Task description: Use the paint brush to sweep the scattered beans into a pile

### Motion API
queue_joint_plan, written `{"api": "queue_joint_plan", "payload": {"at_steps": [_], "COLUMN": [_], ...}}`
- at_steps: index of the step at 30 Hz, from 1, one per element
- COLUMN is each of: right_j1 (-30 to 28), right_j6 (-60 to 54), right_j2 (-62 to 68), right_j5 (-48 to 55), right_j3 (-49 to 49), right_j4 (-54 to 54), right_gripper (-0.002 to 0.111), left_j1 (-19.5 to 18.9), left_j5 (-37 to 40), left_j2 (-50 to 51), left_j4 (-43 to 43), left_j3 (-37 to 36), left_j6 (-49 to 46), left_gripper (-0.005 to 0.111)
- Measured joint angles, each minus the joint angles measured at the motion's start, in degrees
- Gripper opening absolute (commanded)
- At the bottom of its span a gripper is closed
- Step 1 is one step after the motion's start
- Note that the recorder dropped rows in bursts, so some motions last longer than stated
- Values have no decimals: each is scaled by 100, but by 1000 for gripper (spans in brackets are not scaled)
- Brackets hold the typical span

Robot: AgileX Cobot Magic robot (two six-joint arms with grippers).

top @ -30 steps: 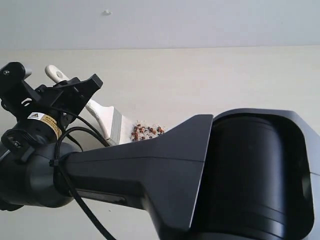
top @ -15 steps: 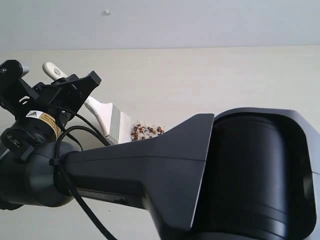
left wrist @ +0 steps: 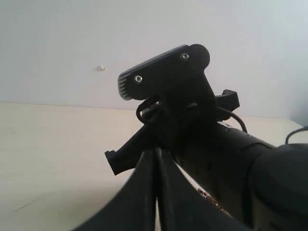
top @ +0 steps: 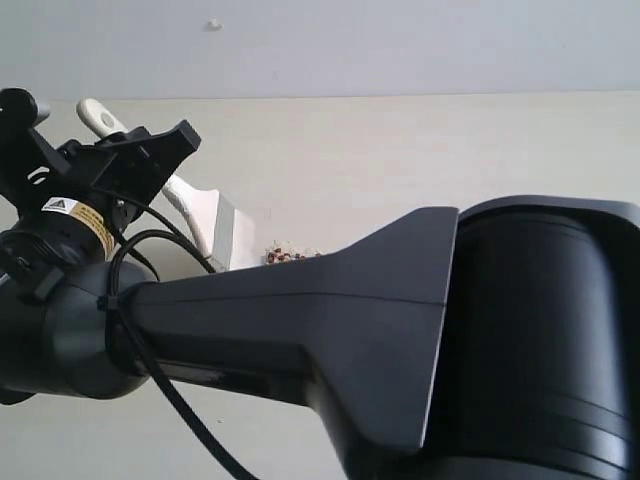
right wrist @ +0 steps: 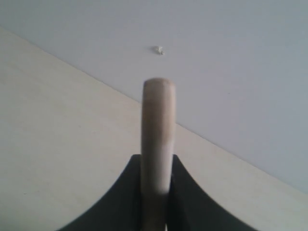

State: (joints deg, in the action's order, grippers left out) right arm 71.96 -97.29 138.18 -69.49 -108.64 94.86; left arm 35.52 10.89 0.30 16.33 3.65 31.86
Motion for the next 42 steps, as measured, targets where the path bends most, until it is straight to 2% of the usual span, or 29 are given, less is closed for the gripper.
{"api": "queue_joint_plan", "payload": {"at_steps": [42], "right_j1": [0], "right_j6": [52], "right_j2": [-97], "right_j5": [-10], "right_j3": [0], "right_j4": [289], "right_gripper": [0], "left_j1": [0], "left_j5": [10], "left_j2": [0], "left_j4": [0], "left_j3": [0], "left_j6": [0], "left_gripper": [0]}}
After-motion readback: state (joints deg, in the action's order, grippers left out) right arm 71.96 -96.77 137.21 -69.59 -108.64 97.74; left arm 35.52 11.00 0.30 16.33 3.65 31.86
